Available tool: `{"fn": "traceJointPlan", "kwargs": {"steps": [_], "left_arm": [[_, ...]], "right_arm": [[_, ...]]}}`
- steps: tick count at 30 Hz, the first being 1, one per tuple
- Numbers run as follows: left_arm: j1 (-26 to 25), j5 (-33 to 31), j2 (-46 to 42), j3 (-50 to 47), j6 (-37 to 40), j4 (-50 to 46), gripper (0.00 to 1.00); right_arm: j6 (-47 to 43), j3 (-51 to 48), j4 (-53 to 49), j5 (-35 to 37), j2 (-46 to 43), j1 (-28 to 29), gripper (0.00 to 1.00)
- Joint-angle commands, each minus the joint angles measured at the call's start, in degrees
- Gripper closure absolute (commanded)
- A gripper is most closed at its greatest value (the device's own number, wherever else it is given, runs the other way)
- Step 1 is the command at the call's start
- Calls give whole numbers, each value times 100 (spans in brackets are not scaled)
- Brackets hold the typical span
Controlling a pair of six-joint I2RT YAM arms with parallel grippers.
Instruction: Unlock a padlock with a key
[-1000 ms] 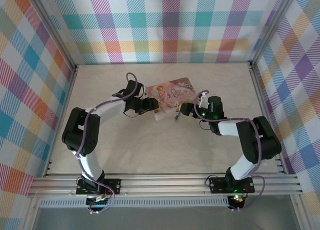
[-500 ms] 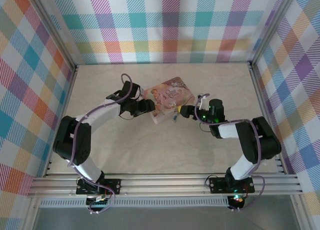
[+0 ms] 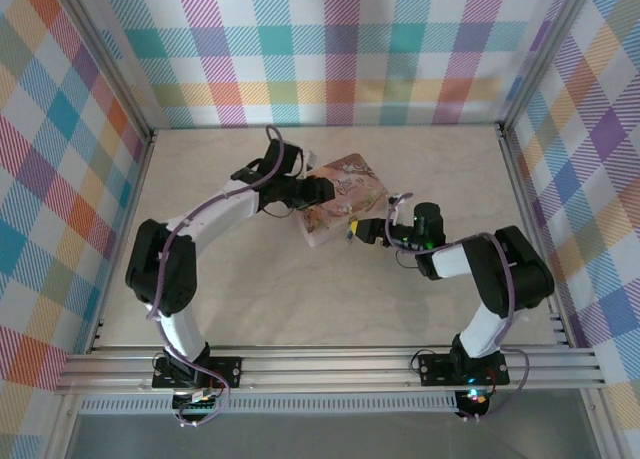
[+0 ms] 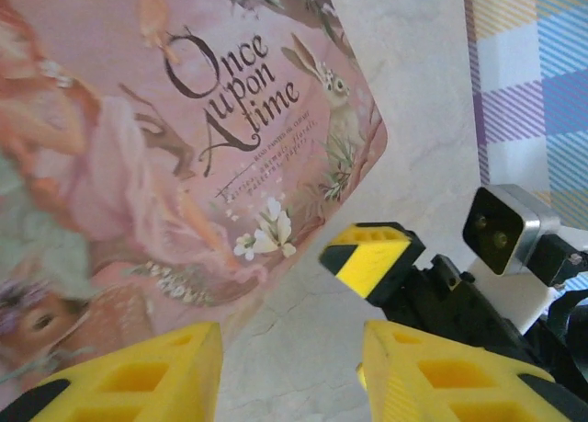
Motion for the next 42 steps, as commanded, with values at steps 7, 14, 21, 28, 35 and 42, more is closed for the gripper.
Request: {"fn": "traceJointPlan", "kwargs": {"steps": [7, 14, 21, 28, 35, 42], "left_arm": [[-49, 42, 532, 273, -23, -156, 59], [-54, -36, 624, 193, -23, -146, 60], [-56, -73, 607, 175, -31, -121, 61], [-56, -84, 584, 164, -63, -106, 62], [-56, -113, 563, 145, -66, -91, 62], [-54, -126, 539, 81, -85, -57, 62]], "right_arm": [[61, 367, 484, -201, 613, 131, 18], [249, 531, 892, -328, 1042, 152, 23], [267, 670, 898, -463, 1207, 173, 32], [281, 734, 851, -564, 1315, 194, 40], [360, 741, 983, -680, 1385, 220, 46], [329, 626, 1011, -694, 1367, 222, 56]]}}
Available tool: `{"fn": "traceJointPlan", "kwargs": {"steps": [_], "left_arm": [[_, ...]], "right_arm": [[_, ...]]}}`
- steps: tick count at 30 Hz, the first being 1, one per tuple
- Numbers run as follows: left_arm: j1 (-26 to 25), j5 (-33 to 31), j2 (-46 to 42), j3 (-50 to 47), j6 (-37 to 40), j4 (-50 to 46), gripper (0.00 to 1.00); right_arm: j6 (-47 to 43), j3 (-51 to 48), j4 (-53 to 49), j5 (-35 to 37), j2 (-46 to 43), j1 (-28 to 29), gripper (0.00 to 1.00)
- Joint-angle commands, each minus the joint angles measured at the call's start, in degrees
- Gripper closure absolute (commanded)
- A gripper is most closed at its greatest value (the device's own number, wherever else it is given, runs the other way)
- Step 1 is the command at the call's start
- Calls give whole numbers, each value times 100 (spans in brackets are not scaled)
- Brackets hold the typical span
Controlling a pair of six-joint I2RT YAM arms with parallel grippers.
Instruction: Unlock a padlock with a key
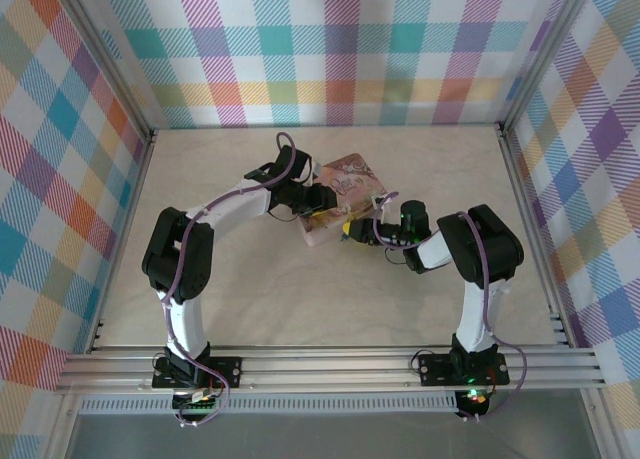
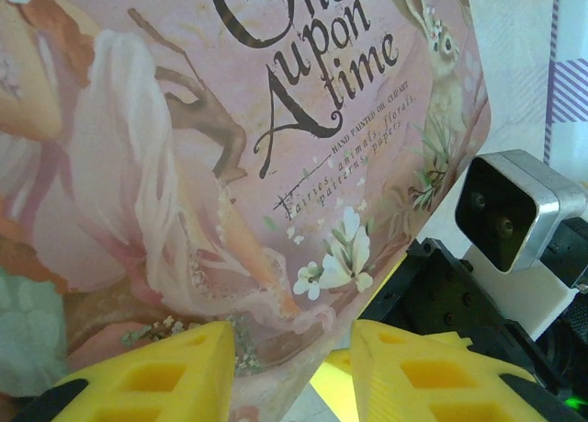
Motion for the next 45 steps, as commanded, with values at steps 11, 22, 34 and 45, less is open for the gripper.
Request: {"fn": "traceJointPlan", "kwargs": {"steps": [11, 22, 34, 45], "left_arm": [[-28, -70, -49, -27, -83, -41, 63], [-28, -144, -70, -70, -61, -62, 63], [-28, -248, -196, -474, -31, -4, 63], [-218, -329, -502, -1310, -499, 456, 63]], "right_arm": [[-113, -142, 191, -167, -16, 45, 72], [-222, -239, 64, -72, -59, 45, 87], [106, -464, 430, 521, -289, 42, 95], [1132, -757, 1686, 1183, 57, 45, 97]]}}
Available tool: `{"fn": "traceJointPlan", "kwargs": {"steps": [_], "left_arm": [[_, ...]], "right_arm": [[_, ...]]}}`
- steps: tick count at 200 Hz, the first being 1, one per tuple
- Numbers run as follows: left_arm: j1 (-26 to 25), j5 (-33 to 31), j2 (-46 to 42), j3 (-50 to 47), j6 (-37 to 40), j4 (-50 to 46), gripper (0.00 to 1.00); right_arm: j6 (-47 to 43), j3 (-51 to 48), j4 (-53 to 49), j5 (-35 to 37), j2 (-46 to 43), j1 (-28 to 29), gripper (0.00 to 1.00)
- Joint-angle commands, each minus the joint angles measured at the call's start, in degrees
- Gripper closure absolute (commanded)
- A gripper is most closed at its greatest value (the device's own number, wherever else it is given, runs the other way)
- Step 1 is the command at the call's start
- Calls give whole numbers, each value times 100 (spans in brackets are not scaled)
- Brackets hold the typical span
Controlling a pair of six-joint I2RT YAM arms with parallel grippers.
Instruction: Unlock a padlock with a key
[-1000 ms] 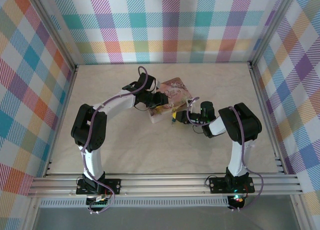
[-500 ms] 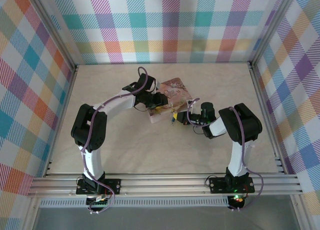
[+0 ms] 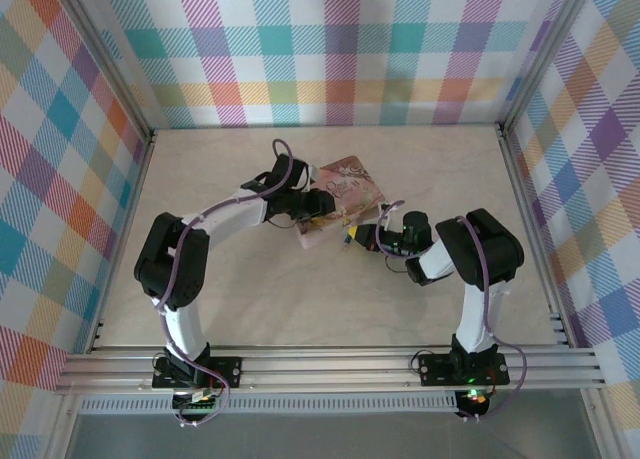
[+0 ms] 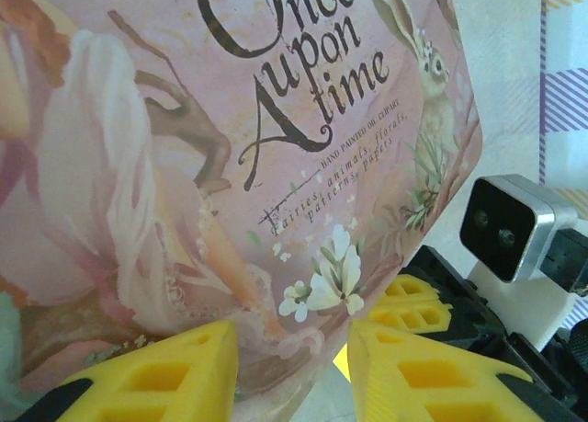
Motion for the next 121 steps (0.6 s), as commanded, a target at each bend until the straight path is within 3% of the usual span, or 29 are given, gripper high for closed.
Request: {"fn": "traceJointPlan", "kwargs": {"steps": [1, 121], "left_arm": [[-148, -199, -135, -528, -380, -148, 63], [-276, -401, -309, -982, -667, 127, 63]], "right_arm": [[447, -120, 851, 450, 134, -25, 97], [822, -117, 907, 1273, -1, -25, 98]]}}
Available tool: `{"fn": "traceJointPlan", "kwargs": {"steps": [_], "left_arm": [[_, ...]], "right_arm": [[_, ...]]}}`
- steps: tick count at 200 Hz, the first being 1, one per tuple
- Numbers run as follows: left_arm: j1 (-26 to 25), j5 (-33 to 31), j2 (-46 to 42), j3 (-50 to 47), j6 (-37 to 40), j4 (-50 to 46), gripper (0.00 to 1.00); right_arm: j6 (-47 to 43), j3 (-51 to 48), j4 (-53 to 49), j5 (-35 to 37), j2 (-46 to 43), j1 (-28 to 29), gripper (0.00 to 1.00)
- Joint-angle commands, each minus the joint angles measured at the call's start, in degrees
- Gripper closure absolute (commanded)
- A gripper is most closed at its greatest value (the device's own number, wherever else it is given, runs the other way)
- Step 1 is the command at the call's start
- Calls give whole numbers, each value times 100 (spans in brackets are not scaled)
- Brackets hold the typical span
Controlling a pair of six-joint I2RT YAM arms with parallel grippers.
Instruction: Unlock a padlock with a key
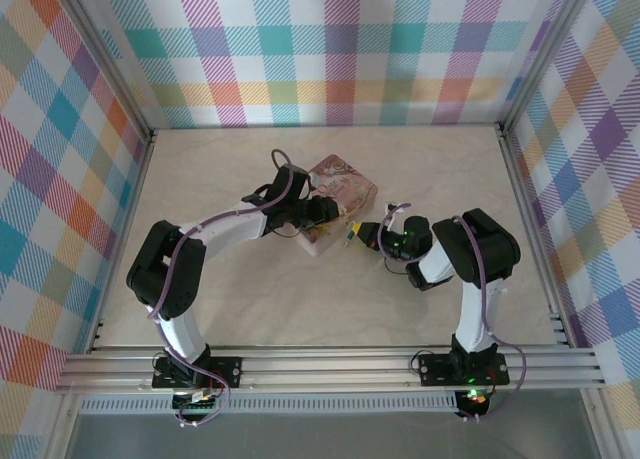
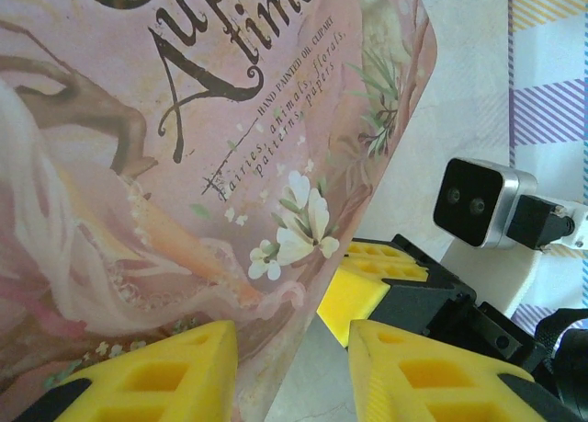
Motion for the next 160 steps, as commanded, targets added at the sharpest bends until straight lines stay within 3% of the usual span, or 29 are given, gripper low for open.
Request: {"fn": "traceJointPlan", "kwargs": {"steps": [1, 160], "left_arm": [[-31, -178, 36, -323, -96, -638, 63], [-38, -135, 72, -370, -175, -516, 57]], "right_arm": [[162, 49, 352, 558, -125, -73, 97], [769, 263, 564, 610, 54, -74, 98]]}}
